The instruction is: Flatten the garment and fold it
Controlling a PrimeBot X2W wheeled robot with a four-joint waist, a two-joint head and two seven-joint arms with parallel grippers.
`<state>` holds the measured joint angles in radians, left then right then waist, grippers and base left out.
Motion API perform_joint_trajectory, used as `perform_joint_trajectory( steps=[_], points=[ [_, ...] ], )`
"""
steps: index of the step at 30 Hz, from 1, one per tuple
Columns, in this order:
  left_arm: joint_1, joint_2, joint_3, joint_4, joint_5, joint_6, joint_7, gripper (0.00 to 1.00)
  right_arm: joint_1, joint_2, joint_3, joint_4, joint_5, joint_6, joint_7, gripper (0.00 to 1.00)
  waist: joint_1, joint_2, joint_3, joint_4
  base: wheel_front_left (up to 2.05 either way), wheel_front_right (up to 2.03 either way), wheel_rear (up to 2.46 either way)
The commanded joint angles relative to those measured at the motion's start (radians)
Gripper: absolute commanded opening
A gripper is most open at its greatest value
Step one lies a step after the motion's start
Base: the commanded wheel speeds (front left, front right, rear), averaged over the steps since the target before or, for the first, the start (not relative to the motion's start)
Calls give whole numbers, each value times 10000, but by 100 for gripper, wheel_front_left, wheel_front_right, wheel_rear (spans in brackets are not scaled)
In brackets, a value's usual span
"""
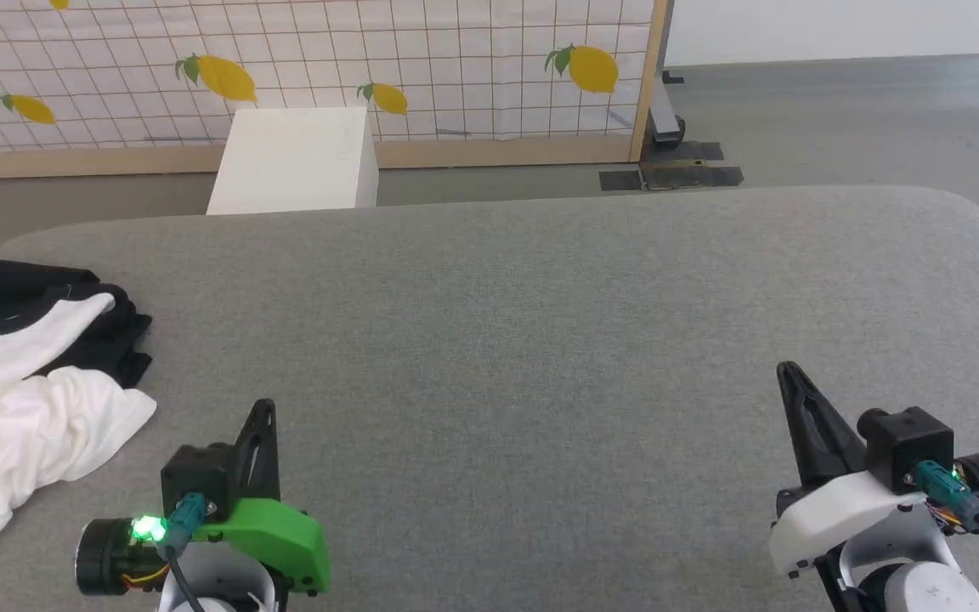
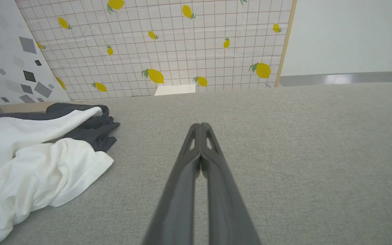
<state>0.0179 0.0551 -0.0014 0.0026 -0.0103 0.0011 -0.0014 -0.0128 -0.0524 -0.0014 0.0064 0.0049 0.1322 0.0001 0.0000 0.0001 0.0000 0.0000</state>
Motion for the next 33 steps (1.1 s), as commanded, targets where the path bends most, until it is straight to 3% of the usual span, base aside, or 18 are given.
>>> perform_joint_trajectory(
  steps=[1, 3, 4, 33],
  points=[
    [-179, -49, 14, -26, 103, -11, 14, 0, 128, 22, 14, -64, -49, -15, -1, 0, 0, -1, 0, 0, 0, 0, 0],
    [-179, -49, 14, -26, 103, -11, 14, 0, 128, 22, 14, -64, -49, -15, -1, 0, 0, -1, 0, 0, 0, 0, 0],
    [0, 0, 2, 0, 0, 2, -3, 100, 1, 0, 0, 0, 1, 2, -4, 100, 0, -1, 0, 0, 0, 0, 0],
    [-166, 113, -313, -155, 50, 811, -553, 100, 90, 2, -155, -307, 755, -2, -556, 100, 0, -1, 128, 264, 0, 0, 0]
  ],
)
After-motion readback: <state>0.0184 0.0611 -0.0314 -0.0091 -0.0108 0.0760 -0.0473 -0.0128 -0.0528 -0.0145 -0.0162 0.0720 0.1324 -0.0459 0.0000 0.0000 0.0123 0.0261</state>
